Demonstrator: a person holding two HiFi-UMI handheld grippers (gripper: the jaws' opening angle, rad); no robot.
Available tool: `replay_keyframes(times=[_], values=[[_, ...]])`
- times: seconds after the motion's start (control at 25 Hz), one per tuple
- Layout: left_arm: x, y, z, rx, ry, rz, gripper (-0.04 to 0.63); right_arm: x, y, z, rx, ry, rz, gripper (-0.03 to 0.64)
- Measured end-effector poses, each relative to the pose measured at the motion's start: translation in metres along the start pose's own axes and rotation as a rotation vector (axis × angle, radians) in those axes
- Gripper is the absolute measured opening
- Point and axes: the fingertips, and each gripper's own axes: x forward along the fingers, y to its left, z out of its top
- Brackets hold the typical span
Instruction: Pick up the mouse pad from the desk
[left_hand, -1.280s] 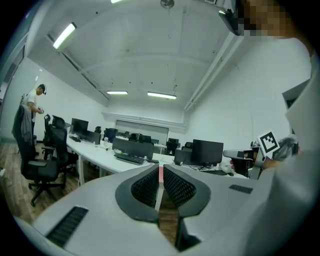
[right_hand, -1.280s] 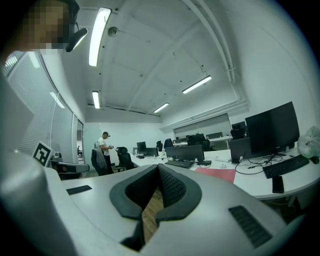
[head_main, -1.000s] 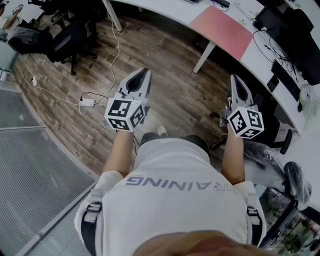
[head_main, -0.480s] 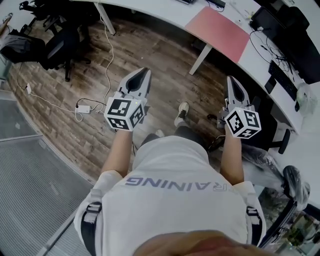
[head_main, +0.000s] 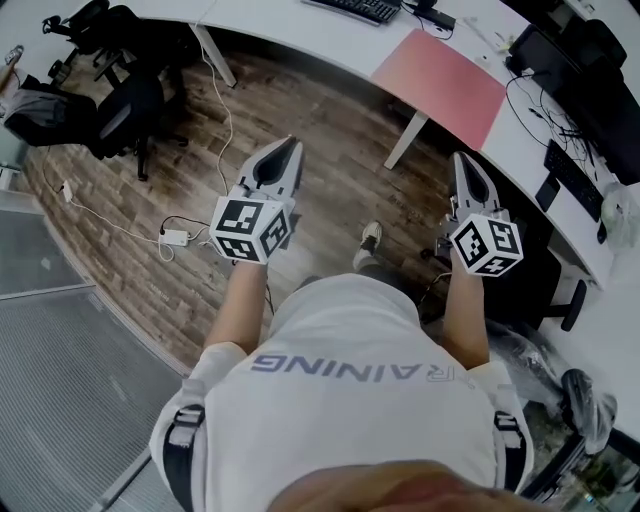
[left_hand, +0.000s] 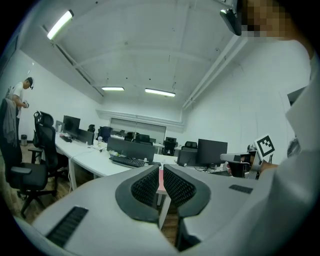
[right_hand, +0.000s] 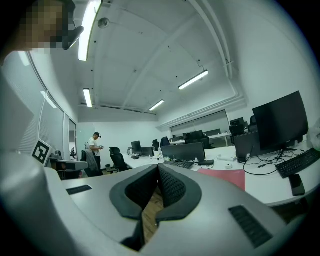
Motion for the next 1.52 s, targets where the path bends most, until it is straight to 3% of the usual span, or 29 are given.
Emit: replay_keyframes(times=[0.68, 1.0, 1.52], values=[[0.193, -0.014, 0.049, 0.047, -0.004, -0.016, 0.052, 0.104, -0.151, 0.038, 0.063, -0.022, -0.025, 0.023], [0.284, -0.051, 0.035, 0.061, 0.058, -0.084, 0.052, 0.124, -0.251, 0.034, 0.127, -0.023, -0.109, 0.023], [0.391, -0.055, 0.029, 0.082, 0.129, -0.232, 0.052, 0.148, -0.315, 0.032, 0.143, -0.011, -0.264, 0.023]])
